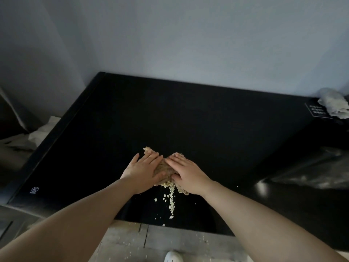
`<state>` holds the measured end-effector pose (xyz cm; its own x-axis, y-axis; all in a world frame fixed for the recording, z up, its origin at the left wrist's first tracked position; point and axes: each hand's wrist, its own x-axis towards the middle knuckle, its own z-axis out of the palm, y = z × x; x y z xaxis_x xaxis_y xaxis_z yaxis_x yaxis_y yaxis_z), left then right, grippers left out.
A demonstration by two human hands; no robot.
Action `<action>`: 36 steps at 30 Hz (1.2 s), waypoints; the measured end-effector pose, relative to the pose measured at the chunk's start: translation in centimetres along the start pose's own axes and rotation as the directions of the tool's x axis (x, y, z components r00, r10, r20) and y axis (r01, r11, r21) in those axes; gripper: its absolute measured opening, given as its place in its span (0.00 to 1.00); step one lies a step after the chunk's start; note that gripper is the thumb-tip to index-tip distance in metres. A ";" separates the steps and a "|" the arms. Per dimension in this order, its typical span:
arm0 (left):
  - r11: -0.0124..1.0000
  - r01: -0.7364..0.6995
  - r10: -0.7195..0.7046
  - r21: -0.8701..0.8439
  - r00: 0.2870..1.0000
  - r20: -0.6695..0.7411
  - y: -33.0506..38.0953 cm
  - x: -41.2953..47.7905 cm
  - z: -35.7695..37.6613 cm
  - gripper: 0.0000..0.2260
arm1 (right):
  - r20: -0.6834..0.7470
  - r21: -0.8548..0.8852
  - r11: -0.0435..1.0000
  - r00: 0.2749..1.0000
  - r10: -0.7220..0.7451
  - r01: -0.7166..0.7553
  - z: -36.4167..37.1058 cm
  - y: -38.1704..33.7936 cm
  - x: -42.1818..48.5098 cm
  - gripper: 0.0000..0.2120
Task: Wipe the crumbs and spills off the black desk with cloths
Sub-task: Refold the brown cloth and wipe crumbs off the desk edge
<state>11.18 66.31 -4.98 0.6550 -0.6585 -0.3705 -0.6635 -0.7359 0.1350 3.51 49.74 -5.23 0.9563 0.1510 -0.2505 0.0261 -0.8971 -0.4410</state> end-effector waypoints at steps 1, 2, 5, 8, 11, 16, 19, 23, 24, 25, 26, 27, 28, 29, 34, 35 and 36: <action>1.000 -0.010 0.010 0.013 1.000 0.008 0.1 -0.5 0.1 0.29 | 0.000 -0.003 1.000 1.000 0.003 -0.003 0.2 -0.3 -0.5 0.26; 0.999 -0.022 0.021 0.028 1.000 0.021 0.2 -1.1 0.2 0.29 | 0.000 -0.007 1.000 1.000 0.007 -0.007 0.5 -0.6 -1.0 0.27; 0.998 -0.047 0.044 0.049 0.998 0.046 0.5 -2.8 0.7 0.31 | -0.019 -0.006 1.000 1.000 0.024 -0.024 1.7 -1.8 -2.6 0.27; 0.996 -0.065 0.062 0.060 0.997 0.041 0.8 -4.6 1.5 0.30 | -0.059 0.016 0.999 0.997 0.049 -0.048 3.0 -3.4 -4.2 0.26; 0.994 -0.078 0.076 0.081 0.997 0.029 1.1 -6.7 2.2 0.28 | -0.094 0.037 0.997 0.993 0.077 -0.074 4.5 -5.2 -6.0 0.26; 0.984 -0.091 0.097 0.152 0.995 -0.037 1.7 -10.5 3.8 0.24 | -0.145 0.047 0.993 0.983 0.116 -0.111 6.8 -8.0 -8.7 0.25; 0.973 -0.093 0.113 0.210 0.990 -0.082 2.0 -12.3 5.2 0.22 | -0.173 0.038 0.992 0.976 0.129 -0.124 8.4 -9.2 -9.7 0.24; 0.950 -0.098 0.147 0.297 0.978 -0.149 2.3 -13.9 6.2 0.16 | -0.254 0.047 0.993 0.960 0.118 -0.110 10.2 -10.7 -10.7 0.19; 0.947 -0.095 0.148 0.307 0.977 -0.153 2.5 -14.3 6.5 0.16 | -0.272 0.068 0.992 0.954 0.124 -0.110 10.6 -11.1 -11.0 0.18; 0.951 -0.092 0.143 0.296 0.977 -0.157 2.7 -14.8 6.8 0.16 | -0.278 0.095 0.988 0.950 0.144 -0.122 11.0 -11.5 -11.5 0.18; 0.960 -0.089 0.137 0.267 0.977 -0.164 2.9 -15.2 7.2 0.15 | -0.270 0.114 0.984 0.948 0.167 -0.141 11.4 -11.9 -12.1 0.18; 0.968 -0.092 0.133 0.232 0.977 -0.169 3.2 -15.6 7.7 0.15 | -0.259 0.113 0.982 0.950 0.177 -0.153 11.8 -12.2 -12.6 0.18; 0.975 -0.096 0.130 0.202 0.977 -0.166 3.3 -16.0 8.2 0.13 | -0.255 0.095 0.984 0.952 0.169 -0.149 12.2 -12.2 -13.1 0.17; 0.979 -0.098 0.127 0.177 0.978 -0.163 3.4 -16.3 8.7 0.12 | -0.259 0.077 0.987 0.954 0.153 -0.138 12.5 -12.1 -13.5 0.17; 0.994 -0.097 0.085 -0.052 0.977 -0.194 5.0 -17.7 8.4 0.08 | -0.285 0.054 0.985 0.943 0.170 -0.162 11.4 -11.8 -15.3 0.23; 0.989 -0.090 0.066 -0.122 0.981 -0.183 5.5 -18.1 7.9 0.07 | -0.281 0.043 0.983 0.942 0.184 -0.180 11.0 -11.8 -15.6 0.23; 0.981 -0.081 0.053 -0.175 0.985 -0.161 5.9 -18.4 7.5 0.05 | -0.269 0.030 0.980 0.943 0.196 -0.196 10.7 -11.9 -15.9 0.22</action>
<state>-7.50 75.27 -4.31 0.6687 -0.7133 -0.2098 -0.6410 -0.6960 0.3235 -15.12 62.42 -5.20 0.9852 -0.1457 -0.0906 -0.1702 -0.8965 -0.4091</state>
